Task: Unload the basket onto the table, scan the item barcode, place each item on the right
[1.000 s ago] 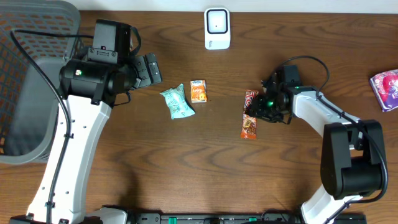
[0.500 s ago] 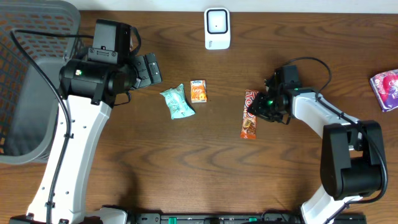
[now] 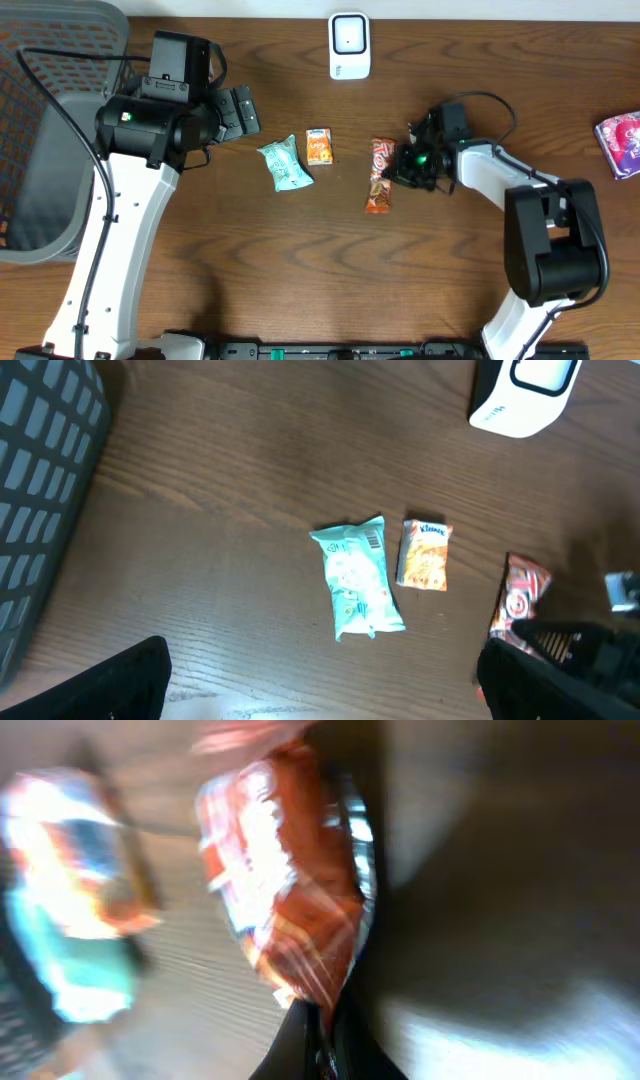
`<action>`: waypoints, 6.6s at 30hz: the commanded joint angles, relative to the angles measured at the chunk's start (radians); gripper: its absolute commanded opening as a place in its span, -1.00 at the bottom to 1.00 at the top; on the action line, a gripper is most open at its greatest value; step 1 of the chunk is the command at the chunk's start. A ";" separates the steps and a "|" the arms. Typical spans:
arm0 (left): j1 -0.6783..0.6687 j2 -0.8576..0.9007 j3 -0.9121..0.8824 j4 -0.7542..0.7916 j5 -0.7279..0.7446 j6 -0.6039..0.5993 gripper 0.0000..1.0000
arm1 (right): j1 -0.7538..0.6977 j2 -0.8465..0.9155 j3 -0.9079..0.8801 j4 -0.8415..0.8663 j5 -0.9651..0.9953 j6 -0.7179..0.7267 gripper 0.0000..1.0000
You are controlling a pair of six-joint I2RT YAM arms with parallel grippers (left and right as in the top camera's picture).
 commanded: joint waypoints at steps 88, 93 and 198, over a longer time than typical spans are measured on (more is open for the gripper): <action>0.003 0.006 0.000 -0.003 0.003 -0.005 0.95 | -0.773 0.267 0.993 -0.628 0.018 -0.320 0.07; 0.003 0.006 0.000 -0.003 0.003 -0.005 0.96 | -0.664 0.190 0.993 -0.694 -0.224 -0.352 0.20; 0.003 0.006 0.000 -0.003 0.003 -0.005 0.96 | 0.454 0.275 0.549 -0.501 0.790 -0.098 -0.88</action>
